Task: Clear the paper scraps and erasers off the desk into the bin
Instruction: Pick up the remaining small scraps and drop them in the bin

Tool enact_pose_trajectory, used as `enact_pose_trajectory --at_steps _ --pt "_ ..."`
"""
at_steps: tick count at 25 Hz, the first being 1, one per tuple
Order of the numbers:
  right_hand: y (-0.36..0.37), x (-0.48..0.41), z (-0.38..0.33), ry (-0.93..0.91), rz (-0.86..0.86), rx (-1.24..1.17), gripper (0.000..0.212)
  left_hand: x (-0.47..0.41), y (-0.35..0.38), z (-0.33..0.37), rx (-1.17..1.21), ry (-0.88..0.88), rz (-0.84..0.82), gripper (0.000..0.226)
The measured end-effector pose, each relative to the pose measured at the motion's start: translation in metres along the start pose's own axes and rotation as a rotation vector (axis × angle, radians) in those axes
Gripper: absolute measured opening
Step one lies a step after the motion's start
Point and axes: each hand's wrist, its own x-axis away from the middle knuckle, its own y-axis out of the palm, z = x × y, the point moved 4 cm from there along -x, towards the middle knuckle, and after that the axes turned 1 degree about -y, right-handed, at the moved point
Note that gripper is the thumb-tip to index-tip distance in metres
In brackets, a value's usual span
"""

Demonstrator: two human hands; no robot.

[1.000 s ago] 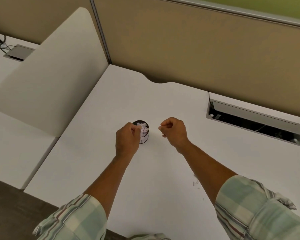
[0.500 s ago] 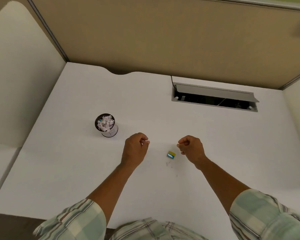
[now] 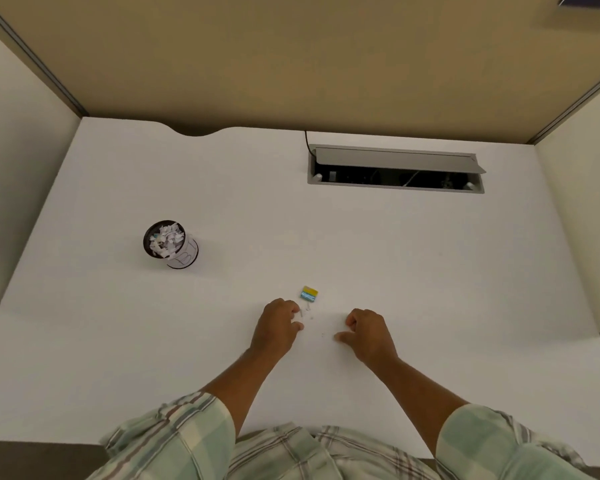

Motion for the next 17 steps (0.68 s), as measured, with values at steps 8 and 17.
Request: enact_pose_trajectory --at_steps 8,17 --pt "0.025 0.000 -0.012 -0.056 -0.039 0.066 0.011 -0.006 0.006 0.012 -0.028 -0.035 0.049 0.009" --pt "0.024 0.007 -0.003 -0.090 0.005 -0.126 0.032 -0.005 0.012 0.014 0.108 -0.078 0.060 0.033"
